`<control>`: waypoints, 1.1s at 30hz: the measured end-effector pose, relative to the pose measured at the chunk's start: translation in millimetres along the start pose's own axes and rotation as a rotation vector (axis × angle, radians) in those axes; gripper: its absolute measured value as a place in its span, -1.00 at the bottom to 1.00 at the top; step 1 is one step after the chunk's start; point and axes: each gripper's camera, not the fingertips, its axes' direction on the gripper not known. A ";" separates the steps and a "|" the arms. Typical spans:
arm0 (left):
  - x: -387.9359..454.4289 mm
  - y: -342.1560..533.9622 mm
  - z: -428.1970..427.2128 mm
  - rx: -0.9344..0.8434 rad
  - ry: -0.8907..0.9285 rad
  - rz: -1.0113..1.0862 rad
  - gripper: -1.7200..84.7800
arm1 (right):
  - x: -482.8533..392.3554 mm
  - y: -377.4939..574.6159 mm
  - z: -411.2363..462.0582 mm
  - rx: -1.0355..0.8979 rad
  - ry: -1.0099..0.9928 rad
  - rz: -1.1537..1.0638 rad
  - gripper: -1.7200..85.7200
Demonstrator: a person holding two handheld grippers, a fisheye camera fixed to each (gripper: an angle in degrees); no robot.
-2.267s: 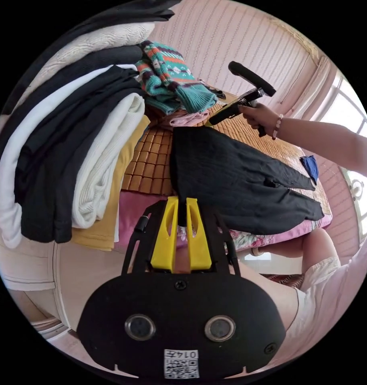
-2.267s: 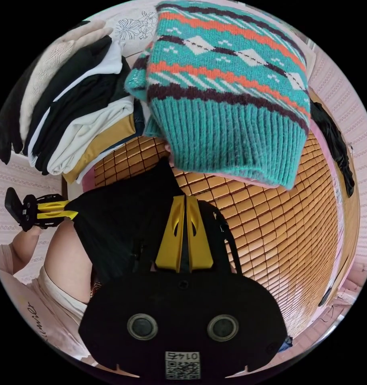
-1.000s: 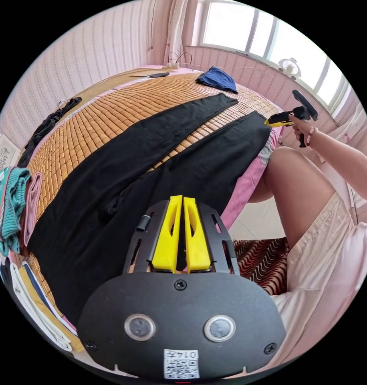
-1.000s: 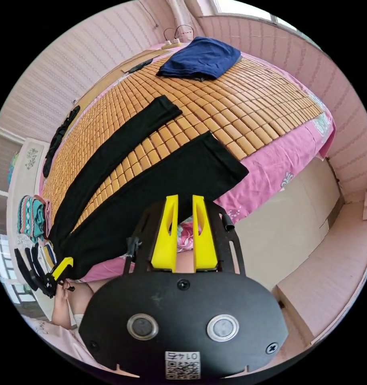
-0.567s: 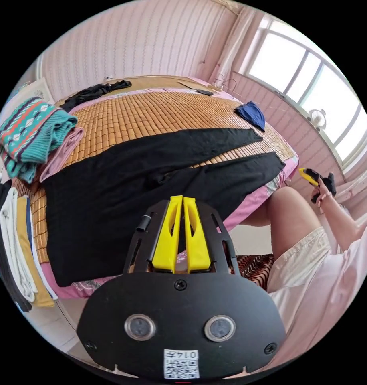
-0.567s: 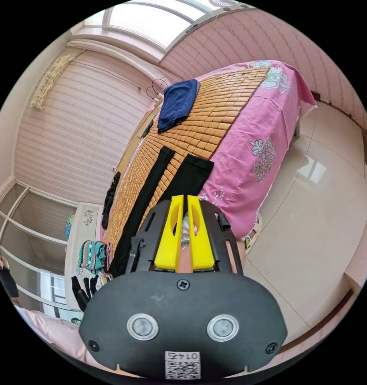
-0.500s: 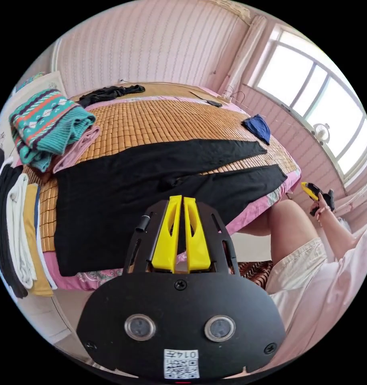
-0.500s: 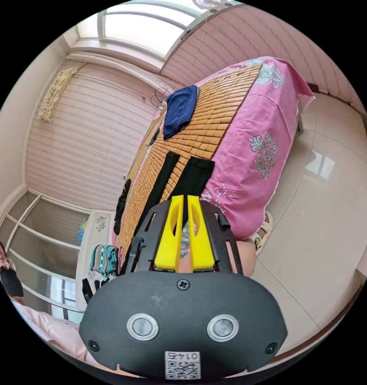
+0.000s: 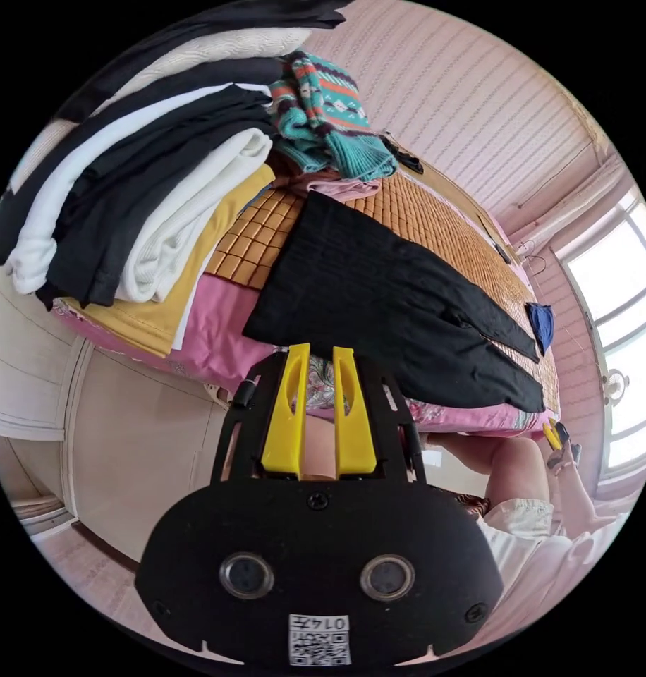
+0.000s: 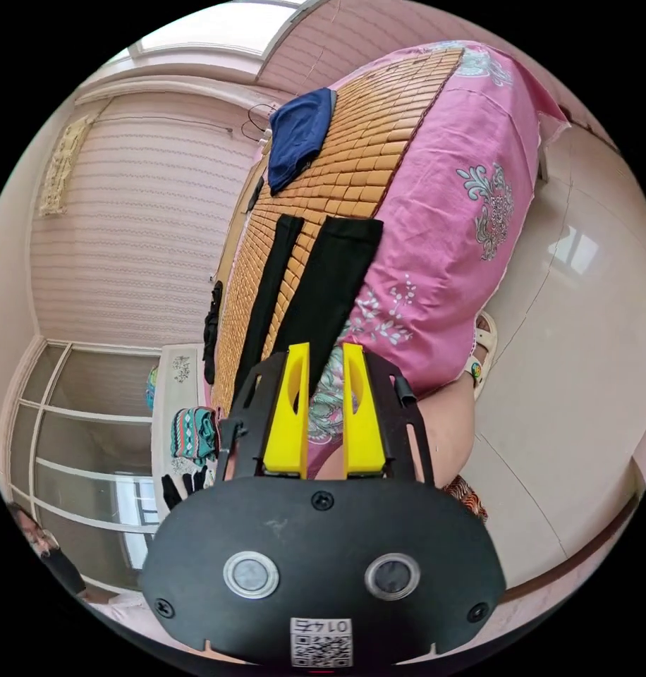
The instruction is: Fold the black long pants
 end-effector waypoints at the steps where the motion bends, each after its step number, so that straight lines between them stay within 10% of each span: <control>1: -2.7 -2.8 0.1 -0.003 0.008 -0.009 -0.81 | -3.4 -6.4 -1.3 -0.002 -0.018 0.015 -0.79; 21: -47.8 -80.8 -6.3 -0.062 0.081 -0.303 -0.66 | -65.1 -31.8 -51.2 0.206 0.097 0.102 -0.91; 33: -50.7 -89.5 -28.5 -0.049 0.017 -0.378 -0.96 | -107.5 -24.1 -73.2 0.137 0.033 -0.015 -0.96</control>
